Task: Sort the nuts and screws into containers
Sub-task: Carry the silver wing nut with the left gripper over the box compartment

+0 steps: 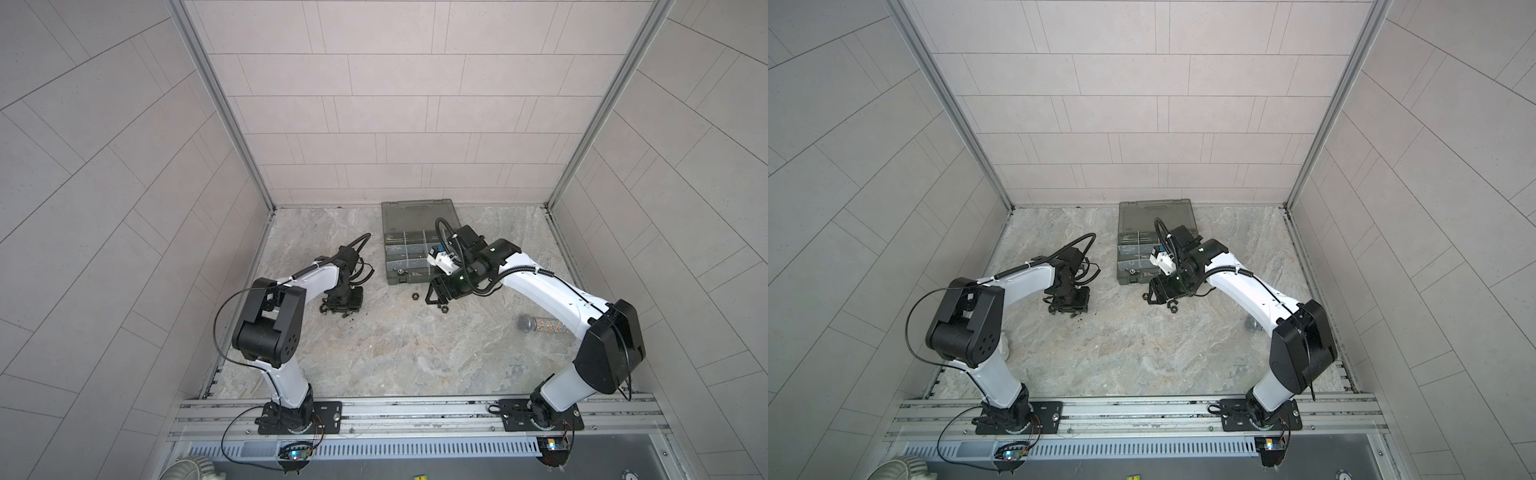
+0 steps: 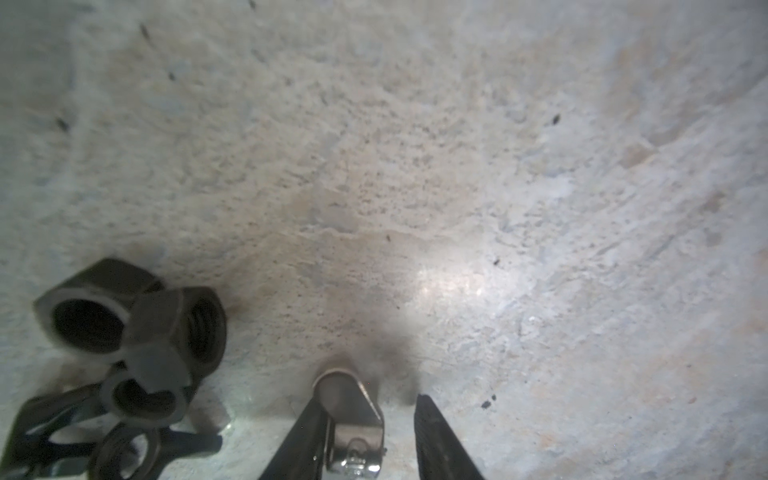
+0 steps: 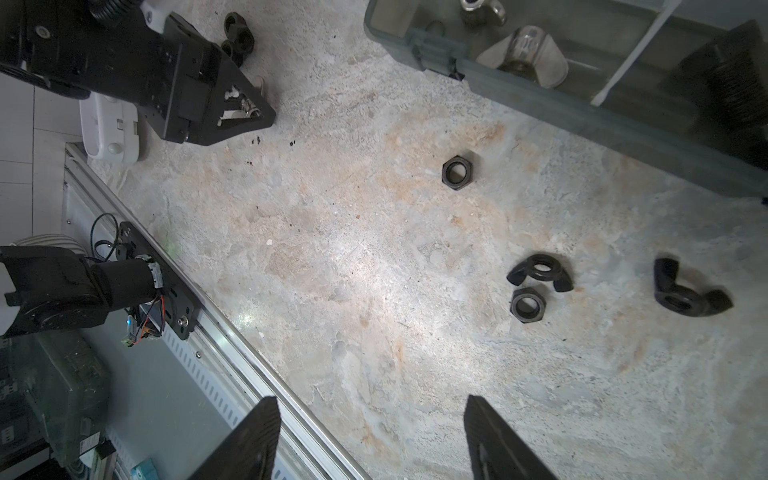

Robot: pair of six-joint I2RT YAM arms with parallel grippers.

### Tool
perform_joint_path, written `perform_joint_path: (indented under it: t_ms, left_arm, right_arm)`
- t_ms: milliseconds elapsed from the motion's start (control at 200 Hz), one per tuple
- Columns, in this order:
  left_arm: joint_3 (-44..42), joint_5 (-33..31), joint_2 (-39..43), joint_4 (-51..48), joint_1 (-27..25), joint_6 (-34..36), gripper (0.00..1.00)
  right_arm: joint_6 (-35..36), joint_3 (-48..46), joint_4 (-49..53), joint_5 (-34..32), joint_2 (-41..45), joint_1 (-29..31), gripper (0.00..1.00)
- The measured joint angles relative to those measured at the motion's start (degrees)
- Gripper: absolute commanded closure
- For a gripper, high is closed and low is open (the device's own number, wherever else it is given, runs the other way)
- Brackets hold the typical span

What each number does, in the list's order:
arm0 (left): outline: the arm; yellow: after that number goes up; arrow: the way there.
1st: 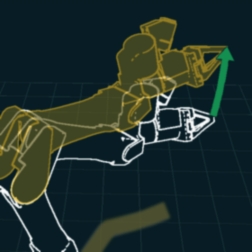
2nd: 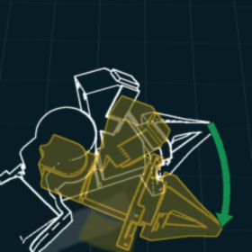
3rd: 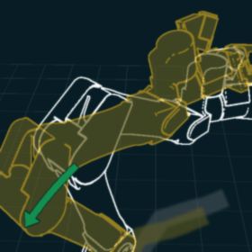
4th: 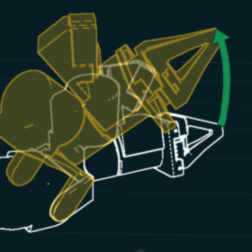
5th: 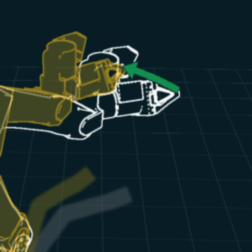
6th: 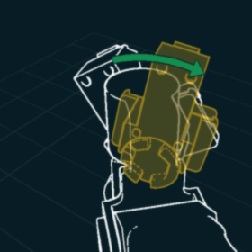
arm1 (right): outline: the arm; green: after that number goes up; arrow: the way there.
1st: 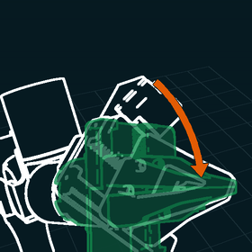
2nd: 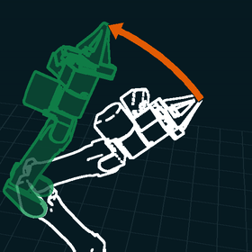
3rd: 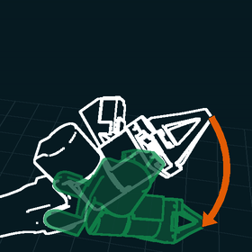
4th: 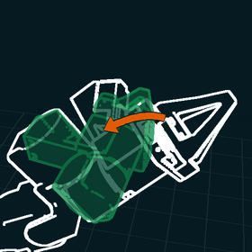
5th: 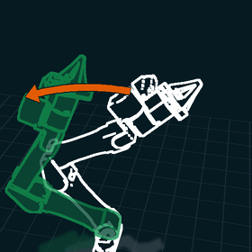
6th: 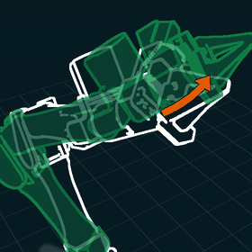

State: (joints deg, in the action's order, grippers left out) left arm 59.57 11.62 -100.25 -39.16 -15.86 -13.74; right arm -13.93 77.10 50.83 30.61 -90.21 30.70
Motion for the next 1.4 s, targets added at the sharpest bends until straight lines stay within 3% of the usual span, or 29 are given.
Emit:
perform_joint_path:
  t_ms: [95,235,435,670,1036,1396]
  left_arm:
    - [0.3,0.1,-0.3,-0.1,0.0,0.2,0.82]
    - [1.4,0.7,-1.1,-0.9,0.0,0.7,0.86]
    - [6.2,1.7,-2.6,-3.8,0.0,1.0,0.86]
    - [18.1,3.3,-3.6,-7.5,-0.8,1.1,0.86]
    - [36.9,5.6,-13.4,-10.3,-7.7,0.1,0.85]
    - [45.2,6.9,-21.6,-11.4,-11.5,-0.6,0.85]
  right_arm:
    - [0.0,0.0,0.0,-0.1,0.0,-0.4,0.29]
    - [0.2,-0.3,0.1,-0.2,0.0,-1.2,0.29]
    - [0.2,-2.1,0.4,-0.6,1.6,-2.6,0.29]
    - [0.2,-3.5,0.7,-1.4,4.9,-4.2,0.29]
    - [-0.2,-5.3,0.9,-2.6,7.7,-5.6,0.29]
    - [-0.6,-6.1,2.0,-3.8,10.6,-6.7,0.28]
